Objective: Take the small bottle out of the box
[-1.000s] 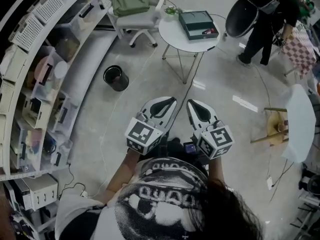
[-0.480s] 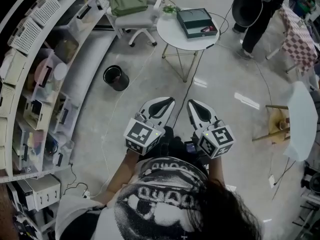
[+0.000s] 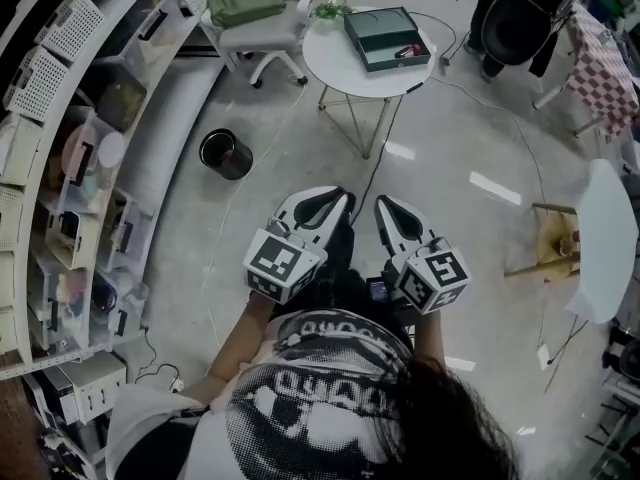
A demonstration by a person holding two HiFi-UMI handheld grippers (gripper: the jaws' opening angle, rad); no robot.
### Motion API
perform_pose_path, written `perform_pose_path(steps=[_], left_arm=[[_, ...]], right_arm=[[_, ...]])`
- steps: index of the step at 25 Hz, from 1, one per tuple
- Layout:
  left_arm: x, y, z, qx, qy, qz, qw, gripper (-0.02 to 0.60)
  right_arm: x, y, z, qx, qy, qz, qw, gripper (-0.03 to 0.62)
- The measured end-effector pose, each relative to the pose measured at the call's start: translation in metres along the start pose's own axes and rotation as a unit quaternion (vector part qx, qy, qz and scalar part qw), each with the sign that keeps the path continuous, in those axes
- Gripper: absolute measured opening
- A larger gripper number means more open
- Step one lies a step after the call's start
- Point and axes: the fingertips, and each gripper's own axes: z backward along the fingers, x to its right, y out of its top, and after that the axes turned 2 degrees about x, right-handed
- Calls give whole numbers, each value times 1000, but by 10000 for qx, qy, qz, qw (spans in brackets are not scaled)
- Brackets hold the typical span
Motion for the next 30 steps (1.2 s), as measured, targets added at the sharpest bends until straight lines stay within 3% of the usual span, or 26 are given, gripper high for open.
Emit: perform_pose_path(steps=[10, 21, 30], left_arm=[[-37, 17, -90, -117, -530, -60, 9985, 21], [-128, 69, -202, -50, -1073, -333, 9937, 21], [-205, 72, -247, -124, -1179, -384, 9922, 21]], right_arm=[[82, 33, -40, 126, -500, -264, 9983, -8], [168, 101, -131, 229, -997, -339, 9942, -8], [209, 130, -193, 162, -1343, -488, 9896, -8]])
